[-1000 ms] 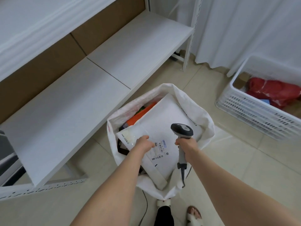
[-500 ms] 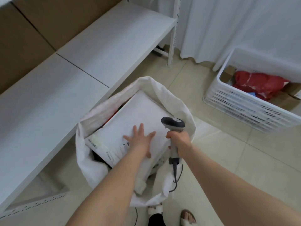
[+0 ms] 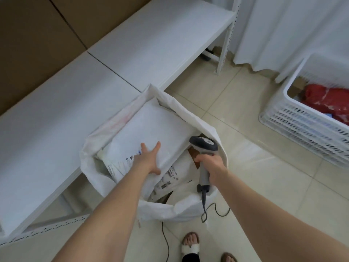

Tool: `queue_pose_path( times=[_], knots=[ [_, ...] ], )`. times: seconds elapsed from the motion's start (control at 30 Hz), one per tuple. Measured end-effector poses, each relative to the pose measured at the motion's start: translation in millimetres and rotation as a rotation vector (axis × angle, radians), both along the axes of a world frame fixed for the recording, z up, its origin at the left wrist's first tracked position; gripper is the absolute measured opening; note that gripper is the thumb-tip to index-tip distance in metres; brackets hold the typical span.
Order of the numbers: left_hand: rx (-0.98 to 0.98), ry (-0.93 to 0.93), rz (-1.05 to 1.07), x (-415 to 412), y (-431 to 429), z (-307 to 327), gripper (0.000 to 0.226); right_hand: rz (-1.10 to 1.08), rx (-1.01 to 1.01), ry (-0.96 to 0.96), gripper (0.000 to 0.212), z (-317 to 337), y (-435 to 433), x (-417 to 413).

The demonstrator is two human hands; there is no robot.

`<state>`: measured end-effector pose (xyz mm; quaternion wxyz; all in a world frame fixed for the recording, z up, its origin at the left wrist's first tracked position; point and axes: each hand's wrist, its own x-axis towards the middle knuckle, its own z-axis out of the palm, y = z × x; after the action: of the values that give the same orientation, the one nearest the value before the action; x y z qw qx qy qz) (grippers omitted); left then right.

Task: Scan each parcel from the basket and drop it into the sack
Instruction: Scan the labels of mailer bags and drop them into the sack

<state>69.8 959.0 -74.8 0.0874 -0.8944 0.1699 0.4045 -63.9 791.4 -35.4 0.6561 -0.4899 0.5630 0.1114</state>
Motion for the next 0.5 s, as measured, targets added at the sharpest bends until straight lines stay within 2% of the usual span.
queue_pose_path(
  times=[0.1, 0.27, 0.5],
  knots=[
    [0.068, 0.042, -0.029, -1, 8, 16, 0.114, -0.022, 0.051, -0.004, 0.013, 10, 5, -5],
    [-0.064, -0.036, -0.001, -29, -2, 43, 0.073, 0.034, 0.088, -0.062, 0.012, 34, 18, -2],
    [-0.058, 0.093, -0.006, -49, -9, 49, 0.070, 0.004, 0.071, -0.055, 0.026, 56, 13, -19]
  ],
)
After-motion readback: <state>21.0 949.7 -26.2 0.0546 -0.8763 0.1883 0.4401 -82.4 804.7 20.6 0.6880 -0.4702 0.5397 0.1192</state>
